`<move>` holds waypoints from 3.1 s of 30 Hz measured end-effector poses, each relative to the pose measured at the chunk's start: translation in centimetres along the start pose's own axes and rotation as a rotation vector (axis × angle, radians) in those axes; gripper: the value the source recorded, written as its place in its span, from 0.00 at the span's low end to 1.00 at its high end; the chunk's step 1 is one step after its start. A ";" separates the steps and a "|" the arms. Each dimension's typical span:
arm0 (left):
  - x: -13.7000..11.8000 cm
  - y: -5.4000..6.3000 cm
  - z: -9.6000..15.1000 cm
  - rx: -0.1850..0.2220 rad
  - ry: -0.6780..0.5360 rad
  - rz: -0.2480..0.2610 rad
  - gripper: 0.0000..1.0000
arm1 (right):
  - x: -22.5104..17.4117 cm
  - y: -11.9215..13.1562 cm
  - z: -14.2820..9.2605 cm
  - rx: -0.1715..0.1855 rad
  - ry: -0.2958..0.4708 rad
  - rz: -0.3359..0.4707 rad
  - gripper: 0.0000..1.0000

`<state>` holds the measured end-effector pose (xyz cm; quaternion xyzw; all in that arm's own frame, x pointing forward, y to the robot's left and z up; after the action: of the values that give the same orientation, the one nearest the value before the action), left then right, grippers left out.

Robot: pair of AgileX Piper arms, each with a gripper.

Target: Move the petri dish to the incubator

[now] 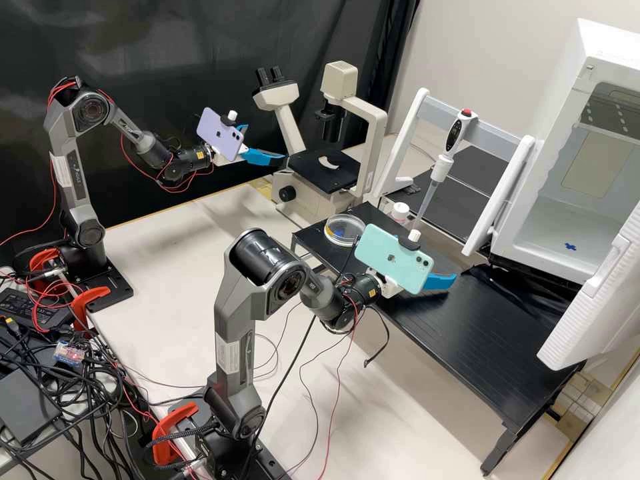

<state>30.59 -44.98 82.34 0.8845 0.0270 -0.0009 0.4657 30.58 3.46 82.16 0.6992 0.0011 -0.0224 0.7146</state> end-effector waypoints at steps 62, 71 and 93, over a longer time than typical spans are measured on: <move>0.0 0.0 0.0 0.000 0.000 0.000 1.00 | -2.7 -8.9 -5.1 0.034 0.283 -0.318 0.00; 0.0 0.0 0.0 0.000 0.000 0.000 1.00 | -2.9 -8.4 -5.4 0.004 0.301 -0.300 1.00; 0.0 0.0 0.0 0.000 0.000 0.000 1.00 | -4.0 -8.0 -6.2 -0.036 0.323 -0.344 0.00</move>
<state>30.59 -44.98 82.34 0.8845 0.0270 -0.0009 0.4657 26.51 9.63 74.13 0.6702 0.2347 -0.0318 0.7034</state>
